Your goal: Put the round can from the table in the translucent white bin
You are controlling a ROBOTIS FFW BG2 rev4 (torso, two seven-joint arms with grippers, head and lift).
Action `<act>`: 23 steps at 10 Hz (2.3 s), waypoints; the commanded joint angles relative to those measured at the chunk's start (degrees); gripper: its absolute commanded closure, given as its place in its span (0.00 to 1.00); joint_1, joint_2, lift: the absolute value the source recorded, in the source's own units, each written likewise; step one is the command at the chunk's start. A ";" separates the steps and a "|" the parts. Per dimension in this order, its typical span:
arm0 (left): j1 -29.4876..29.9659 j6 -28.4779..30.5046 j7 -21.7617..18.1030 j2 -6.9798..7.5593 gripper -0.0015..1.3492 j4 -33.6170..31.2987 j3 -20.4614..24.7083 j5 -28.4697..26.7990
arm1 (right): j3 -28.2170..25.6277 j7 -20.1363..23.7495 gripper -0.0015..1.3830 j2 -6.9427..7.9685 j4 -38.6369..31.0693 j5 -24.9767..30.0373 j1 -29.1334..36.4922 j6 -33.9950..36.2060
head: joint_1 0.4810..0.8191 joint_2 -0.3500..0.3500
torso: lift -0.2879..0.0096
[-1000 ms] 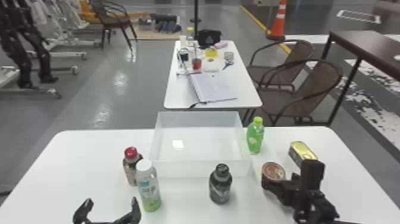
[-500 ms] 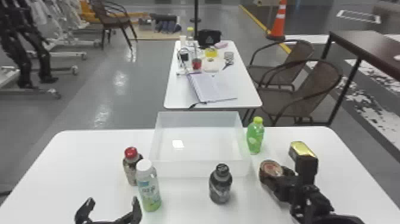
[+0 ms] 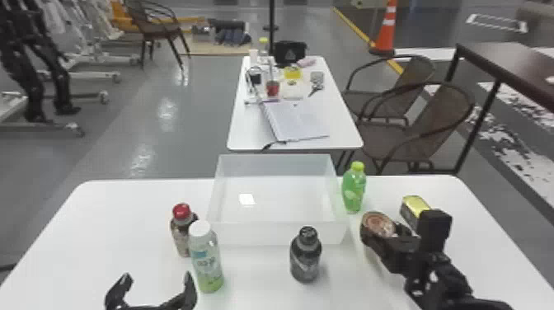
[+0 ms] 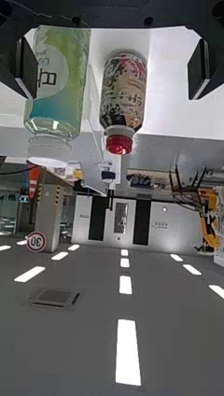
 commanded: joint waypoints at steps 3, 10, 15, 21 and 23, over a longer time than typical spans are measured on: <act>-0.24 0.29 0.00 -0.15 0.07 0.09 -0.34 0.22 | 1.14 -0.18 0.52 -3.21 -16.43 -7.17 3.16 5.07 | 0.20 0.50 | 0.63; -1.47 1.17 0.00 -0.15 0.07 1.14 -1.39 1.01 | 11.95 -2.28 0.52 -7.08 -8.25 -16.58 -9.15 4.37 | 0.20 0.50 | 0.63; -2.35 1.08 0.00 -0.15 0.07 2.11 -2.01 1.71 | 16.43 -0.97 0.52 -4.01 2.30 -24.14 -18.64 6.48 | 0.20 0.50 | 0.63; -2.53 0.73 -0.26 -0.15 0.07 2.46 -1.92 2.24 | 21.53 0.97 0.52 -2.51 10.82 -28.36 -19.34 10.87 | 0.20 0.50 | 0.63; -2.53 0.64 -0.52 -0.15 0.07 2.46 -1.74 2.33 | 21.53 1.58 0.51 -2.51 11.96 -26.33 -19.08 11.05 | 0.20 0.50 | 0.63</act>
